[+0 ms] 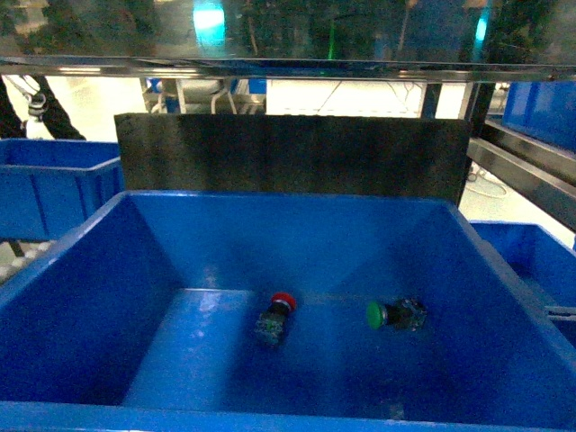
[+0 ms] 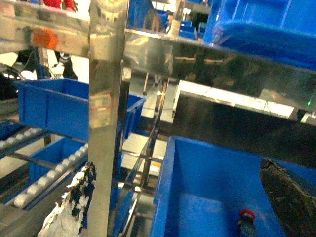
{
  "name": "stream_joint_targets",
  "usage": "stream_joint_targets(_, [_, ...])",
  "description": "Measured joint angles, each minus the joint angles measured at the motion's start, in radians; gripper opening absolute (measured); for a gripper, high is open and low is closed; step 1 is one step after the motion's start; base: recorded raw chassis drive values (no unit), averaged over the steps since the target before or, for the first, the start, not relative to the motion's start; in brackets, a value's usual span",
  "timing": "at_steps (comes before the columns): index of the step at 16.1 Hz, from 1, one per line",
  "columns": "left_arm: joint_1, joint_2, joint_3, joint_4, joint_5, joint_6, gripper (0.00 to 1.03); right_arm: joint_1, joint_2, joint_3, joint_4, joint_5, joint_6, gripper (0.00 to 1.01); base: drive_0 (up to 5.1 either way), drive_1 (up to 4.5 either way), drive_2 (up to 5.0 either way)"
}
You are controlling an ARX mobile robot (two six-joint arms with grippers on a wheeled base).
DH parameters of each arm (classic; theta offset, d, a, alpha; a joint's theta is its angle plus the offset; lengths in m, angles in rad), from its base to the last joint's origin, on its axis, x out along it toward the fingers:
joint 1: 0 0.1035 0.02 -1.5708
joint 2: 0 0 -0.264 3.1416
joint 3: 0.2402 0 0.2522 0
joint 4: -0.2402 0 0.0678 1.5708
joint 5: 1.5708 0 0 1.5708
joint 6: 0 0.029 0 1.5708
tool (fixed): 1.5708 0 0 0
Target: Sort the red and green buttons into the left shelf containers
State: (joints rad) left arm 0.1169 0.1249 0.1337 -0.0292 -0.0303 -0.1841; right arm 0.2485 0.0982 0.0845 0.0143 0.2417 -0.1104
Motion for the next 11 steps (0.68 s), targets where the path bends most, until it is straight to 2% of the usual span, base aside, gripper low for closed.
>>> stream_joint_targets(1, [-0.005, -0.006, 0.003, -0.002, 0.008, 0.0, 0.98, 0.0, 0.0, 0.0, 0.0, 0.0, 0.0, 0.98, 0.0, 0.0, 0.0])
stream_joint_targets(2, [0.014, -0.005, -0.002, 0.007, 0.078, 0.032, 0.92, -0.003, -0.002, 0.0, -0.002, -0.002, 0.014, 0.94, 0.0, 0.0, 0.0])
stream_joint_targets(3, [-0.029, -0.023, -0.012, 0.006, 0.048, 0.085, 0.81, -0.032, -0.008, -0.004, -0.005, -0.035, 0.048, 0.83, 0.0, 0.0, 0.0])
stream_joint_targets(4, [-0.102, -0.036, -0.019, 0.008, 0.027, 0.116, 0.72, -0.056, -0.022, -0.014, -0.007, -0.044, 0.066, 0.74, 0.0, 0.0, 0.0])
stream_joint_targets(5, [-0.128, -0.043, -0.025, 0.013, 0.045, 0.137, 0.65, -0.076, -0.028, -0.02, -0.014, -0.068, 0.074, 0.66, 0.0, 0.0, 0.0])
stream_joint_targets(6, [-0.126, -0.045, -0.036, 0.014, 0.043, 0.15, 0.56, -0.1, -0.035, -0.024, -0.016, -0.092, 0.081, 0.57, 0.0, 0.0, 0.0])
stream_joint_targets(7, [-0.115, -0.051, -0.051, 0.013, 0.027, 0.159, 0.45, -0.185, -0.049, -0.03, -0.021, -0.19, 0.089, 0.46, 0.0, 0.0, 0.0])
stream_joint_targets(8, [-0.116, -0.061, -0.061, 0.014, 0.028, 0.166, 0.3, -0.253, -0.051, -0.034, -0.022, -0.222, 0.092, 0.33, 0.0, 0.0, 0.0])
stream_joint_targets(11, [-0.119, -0.075, -0.076, 0.019, 0.027, 0.166, 0.03, -0.249, -0.093, -0.071, -0.027, -0.243, 0.095, 0.04, 0.0, 0.0, 0.0])
